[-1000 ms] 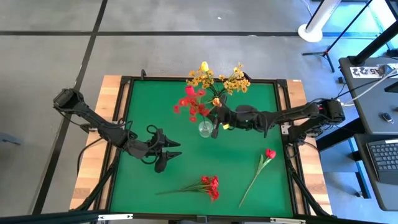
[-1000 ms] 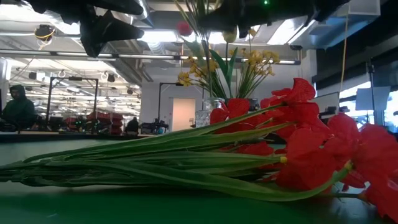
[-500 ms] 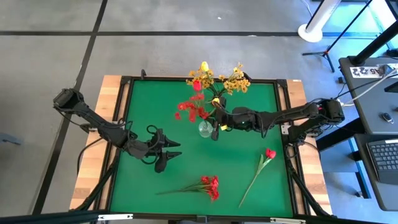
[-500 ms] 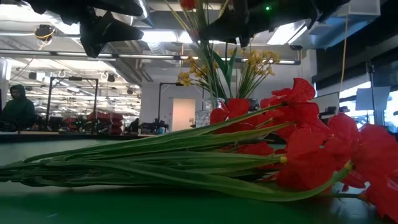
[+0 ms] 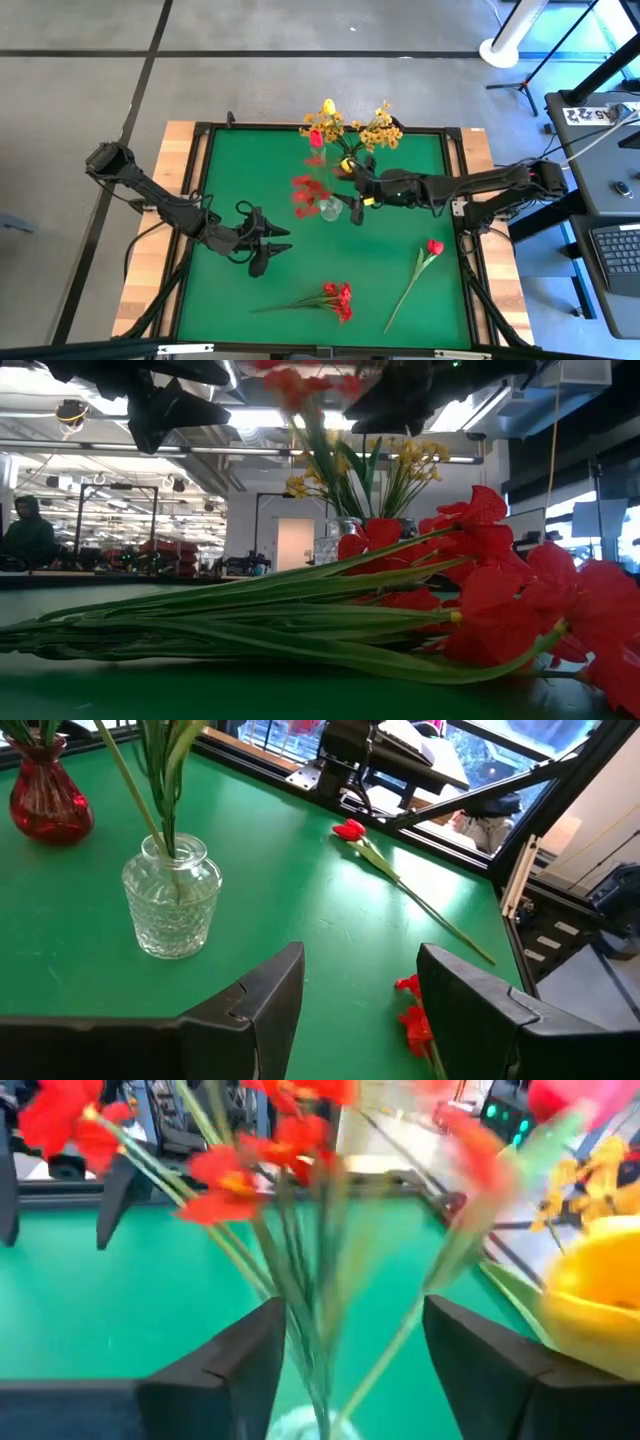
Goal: Sort flowers into vase by color
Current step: Put the red flowers into the transparent vase
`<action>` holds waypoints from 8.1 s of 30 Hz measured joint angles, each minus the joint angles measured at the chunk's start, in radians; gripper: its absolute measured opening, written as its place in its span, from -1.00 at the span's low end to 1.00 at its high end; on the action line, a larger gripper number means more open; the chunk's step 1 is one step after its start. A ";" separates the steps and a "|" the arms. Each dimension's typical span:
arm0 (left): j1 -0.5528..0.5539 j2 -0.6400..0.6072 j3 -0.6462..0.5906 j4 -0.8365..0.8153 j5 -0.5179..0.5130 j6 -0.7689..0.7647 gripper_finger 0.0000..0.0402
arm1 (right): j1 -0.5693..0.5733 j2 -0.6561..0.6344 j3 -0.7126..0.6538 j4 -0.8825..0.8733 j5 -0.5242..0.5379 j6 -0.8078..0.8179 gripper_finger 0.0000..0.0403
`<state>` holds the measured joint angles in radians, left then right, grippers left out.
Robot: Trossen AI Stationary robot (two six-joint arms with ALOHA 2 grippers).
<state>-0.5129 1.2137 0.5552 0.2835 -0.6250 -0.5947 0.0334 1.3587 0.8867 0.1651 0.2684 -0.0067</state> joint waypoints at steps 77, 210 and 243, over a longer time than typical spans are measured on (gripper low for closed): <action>-0.149 0.444 0.575 -0.496 0.024 -0.084 -0.97 | 0.267 -0.463 0.000 -0.418 0.137 0.112 0.34; 0.863 0.485 0.093 1.284 1.054 0.319 -0.96 | 0.268 -0.338 0.000 -0.412 0.158 0.115 0.34; 0.752 0.776 0.226 1.284 0.947 0.371 -0.96 | 0.268 -0.287 0.000 -0.374 0.158 0.133 0.34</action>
<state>0.2390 1.9895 0.7811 1.5677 0.3222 -0.2237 0.3010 1.0714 0.8864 -0.2087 0.4263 0.1264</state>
